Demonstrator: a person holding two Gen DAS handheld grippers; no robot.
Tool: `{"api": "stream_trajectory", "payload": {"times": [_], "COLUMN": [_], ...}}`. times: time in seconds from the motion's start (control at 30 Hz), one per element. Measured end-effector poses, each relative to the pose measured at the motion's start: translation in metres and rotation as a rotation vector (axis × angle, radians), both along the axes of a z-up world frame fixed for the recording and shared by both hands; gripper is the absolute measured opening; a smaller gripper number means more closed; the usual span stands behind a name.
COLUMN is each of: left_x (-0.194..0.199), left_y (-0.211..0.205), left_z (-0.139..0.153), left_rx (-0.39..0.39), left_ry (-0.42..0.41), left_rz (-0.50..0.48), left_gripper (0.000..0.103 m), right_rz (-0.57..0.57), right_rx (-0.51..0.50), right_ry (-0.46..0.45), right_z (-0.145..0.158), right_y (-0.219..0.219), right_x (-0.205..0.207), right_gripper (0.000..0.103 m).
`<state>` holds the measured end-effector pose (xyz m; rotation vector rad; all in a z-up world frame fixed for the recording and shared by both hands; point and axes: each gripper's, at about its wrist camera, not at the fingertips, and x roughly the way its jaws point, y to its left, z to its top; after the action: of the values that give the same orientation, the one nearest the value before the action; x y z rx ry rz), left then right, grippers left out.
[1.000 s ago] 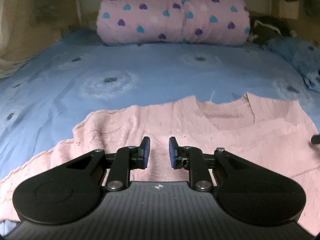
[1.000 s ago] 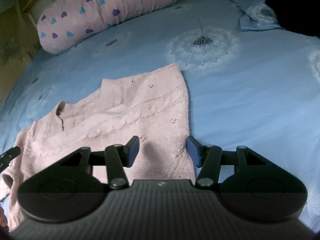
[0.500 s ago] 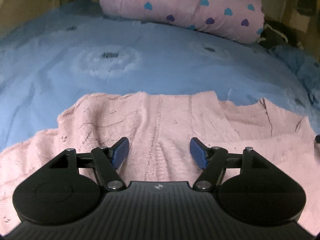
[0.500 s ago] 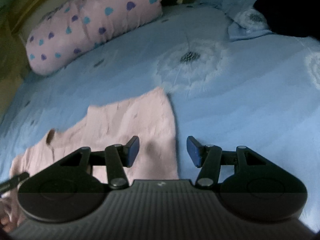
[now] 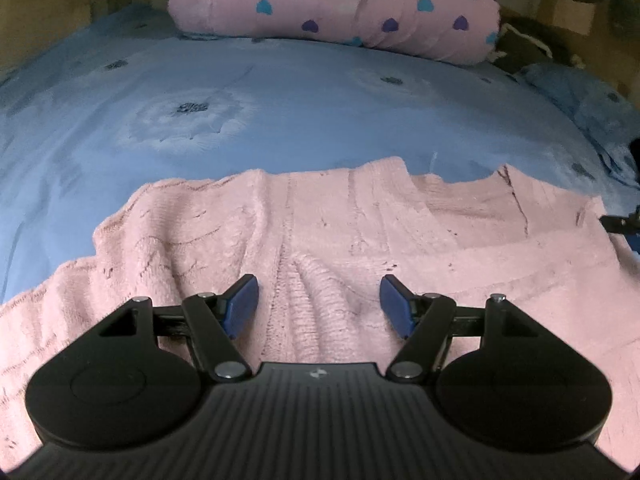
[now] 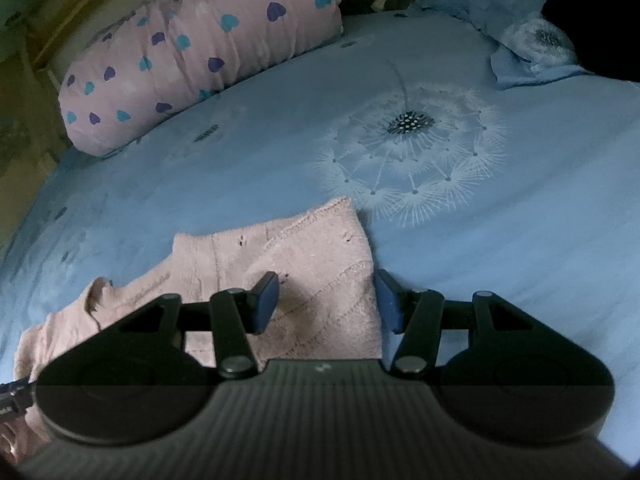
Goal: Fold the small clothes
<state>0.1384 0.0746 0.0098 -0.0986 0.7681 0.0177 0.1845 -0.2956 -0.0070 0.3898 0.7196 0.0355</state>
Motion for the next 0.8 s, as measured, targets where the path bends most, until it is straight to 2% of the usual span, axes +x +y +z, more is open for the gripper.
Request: {"api": "stream_trajectory", "payload": {"times": [0.13, 0.3, 0.5, 0.53, 0.57, 0.63, 0.67, 0.7, 0.73, 0.77, 0.8], "left_x": [0.004, 0.003, 0.003, 0.003, 0.002, 0.001, 0.000, -0.002, -0.004, -0.006, -0.010], "left_y": [0.005, 0.001, -0.003, -0.003, -0.004, -0.008, -0.009, -0.009, -0.010, -0.009, -0.009], "left_z": [-0.003, -0.005, -0.007, -0.007, -0.007, -0.006, -0.005, -0.003, 0.000, 0.003, 0.009], "left_rx": [-0.051, -0.053, -0.043, -0.043, -0.044, -0.033, -0.018, -0.007, -0.012, -0.019, -0.015], "left_ry": [-0.019, -0.051, -0.069, -0.071, -0.078, -0.087, -0.094, -0.104, -0.114, -0.126, -0.150], "left_rz": [0.025, 0.017, 0.025, 0.024, 0.017, 0.013, 0.017, 0.017, 0.014, 0.017, 0.022], "left_gripper": [0.072, 0.071, 0.070, 0.067, 0.054, 0.040, 0.023, 0.017, 0.016, 0.015, 0.015], "right_rz": [-0.002, -0.051, -0.083, -0.080, -0.074, -0.050, -0.021, 0.015, 0.050, 0.063, 0.061], "right_rx": [0.010, 0.110, 0.074, 0.059, 0.037, -0.014, -0.035, -0.039, -0.033, -0.034, -0.040], "right_ry": [-0.025, -0.055, -0.059, -0.057, -0.059, -0.069, -0.075, -0.082, -0.092, -0.101, -0.115], "right_z": [-0.003, -0.004, -0.009, -0.010, -0.011, -0.012, -0.013, -0.013, -0.013, -0.012, -0.010], "right_y": [-0.002, -0.019, -0.020, -0.018, -0.015, -0.006, -0.001, 0.002, 0.005, 0.007, 0.009], "right_x": [0.000, 0.000, 0.002, 0.003, 0.003, 0.004, 0.003, 0.003, 0.002, 0.001, -0.001], "right_gripper": [0.056, 0.056, 0.054, 0.054, 0.054, 0.055, 0.055, 0.053, 0.047, 0.024, 0.020]}}
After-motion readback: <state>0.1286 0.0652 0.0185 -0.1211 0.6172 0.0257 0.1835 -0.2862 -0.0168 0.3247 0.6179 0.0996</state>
